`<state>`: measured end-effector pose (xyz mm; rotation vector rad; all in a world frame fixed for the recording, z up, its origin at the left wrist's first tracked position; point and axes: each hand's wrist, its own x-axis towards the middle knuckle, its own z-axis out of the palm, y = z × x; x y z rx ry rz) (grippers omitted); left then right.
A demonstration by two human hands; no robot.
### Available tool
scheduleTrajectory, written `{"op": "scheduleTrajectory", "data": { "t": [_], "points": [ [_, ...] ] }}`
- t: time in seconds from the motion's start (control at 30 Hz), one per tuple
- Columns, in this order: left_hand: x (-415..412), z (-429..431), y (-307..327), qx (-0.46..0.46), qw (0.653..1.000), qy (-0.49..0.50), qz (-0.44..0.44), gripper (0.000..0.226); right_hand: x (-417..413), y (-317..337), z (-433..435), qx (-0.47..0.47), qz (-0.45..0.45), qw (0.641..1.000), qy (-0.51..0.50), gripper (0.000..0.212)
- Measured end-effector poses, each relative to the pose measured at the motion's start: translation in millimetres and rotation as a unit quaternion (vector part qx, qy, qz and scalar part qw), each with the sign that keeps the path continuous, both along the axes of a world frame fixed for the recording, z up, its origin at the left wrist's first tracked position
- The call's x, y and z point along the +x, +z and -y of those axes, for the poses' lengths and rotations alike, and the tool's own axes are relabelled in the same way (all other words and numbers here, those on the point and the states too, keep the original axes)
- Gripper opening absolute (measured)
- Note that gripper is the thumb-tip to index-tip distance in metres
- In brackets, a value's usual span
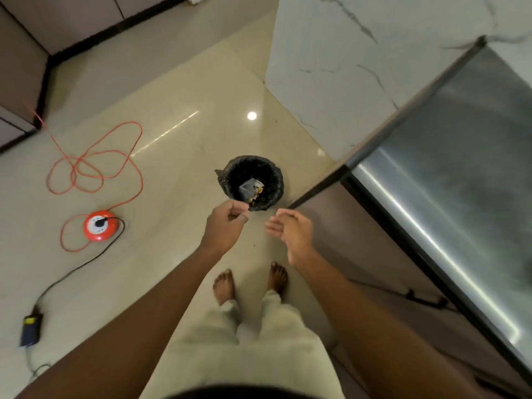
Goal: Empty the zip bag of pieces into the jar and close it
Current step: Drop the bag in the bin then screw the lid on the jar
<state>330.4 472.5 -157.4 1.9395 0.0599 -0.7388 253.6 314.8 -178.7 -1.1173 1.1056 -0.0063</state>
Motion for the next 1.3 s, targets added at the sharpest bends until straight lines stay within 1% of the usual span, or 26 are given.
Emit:
{"op": "scheduleTrajectory", "data": {
  "t": [0.07, 0.17, 0.3, 0.4, 0.53, 0.63, 0.77, 0.87, 0.9, 1.0, 1.03, 1.07, 1.13, 1.2, 1.3],
  "points": [
    [-14, 7, 32, -0.024, 1.000, -0.018, 0.003, 0.013, -13, 41, 6, -0.020, 0.017, 1.000, -0.011, 0.009],
    [-36, 21, 64, -0.057, 0.997, -0.058, 0.018, 0.014, -40, 86, 20, -0.040, 0.052, 0.996, -0.061, 0.010],
    [-53, 51, 86, -0.086, 0.985, -0.141, 0.041, 0.014, -89, 119, 37, -0.083, 0.117, 0.983, -0.111, 0.011],
    [-62, 86, 107, -0.108, 0.972, -0.200, 0.057, 0.014, -127, 138, 51, -0.116, 0.143, 0.969, -0.166, 0.014],
    [-84, 140, 137, -0.141, 0.950, -0.267, 0.078, 0.012, -180, 165, 77, -0.160, 0.155, 0.941, -0.254, 0.013],
    [-112, 188, 157, -0.172, 0.925, -0.328, 0.083, 0.012, -227, 188, 109, -0.208, 0.153, 0.915, -0.311, 0.013],
    [-156, 254, 175, -0.207, 0.901, -0.378, 0.047, 0.017, -283, 207, 158, -0.283, 0.126, 0.892, -0.330, 0.013],
    [-192, 308, 186, -0.215, 0.879, -0.424, 0.046, 0.031, -320, 210, 206, -0.371, 0.072, 0.870, -0.318, 0.009],
    [-204, 328, 190, -0.217, 0.874, -0.431, 0.055, 0.037, -332, 209, 225, -0.415, 0.038, 0.855, -0.308, 0.008],
    [-240, 387, 200, -0.213, 0.866, -0.446, 0.071, 0.061, -362, 204, 277, -0.555, -0.070, 0.788, -0.258, 0.009],
    [-249, 403, 200, -0.209, 0.866, -0.448, 0.069, 0.068, -369, 202, 291, -0.580, -0.091, 0.773, -0.239, 0.010],
    [-258, 422, 198, -0.204, 0.867, -0.449, 0.068, 0.076, -377, 199, 308, -0.594, -0.109, 0.766, -0.220, 0.011],
    [-274, 454, 190, -0.187, 0.870, -0.450, 0.077, 0.087, -391, 191, 341, -0.606, -0.151, 0.761, -0.173, 0.014],
    [-287, 476, 182, -0.169, 0.874, -0.445, 0.099, 0.093, -401, 186, 371, -0.604, -0.205, 0.764, -0.097, 0.024],
    [-305, 500, 169, -0.165, 0.881, -0.422, 0.136, 0.103, -407, 183, 408, -0.542, -0.267, 0.796, 0.053, 0.055]
  ]
}}
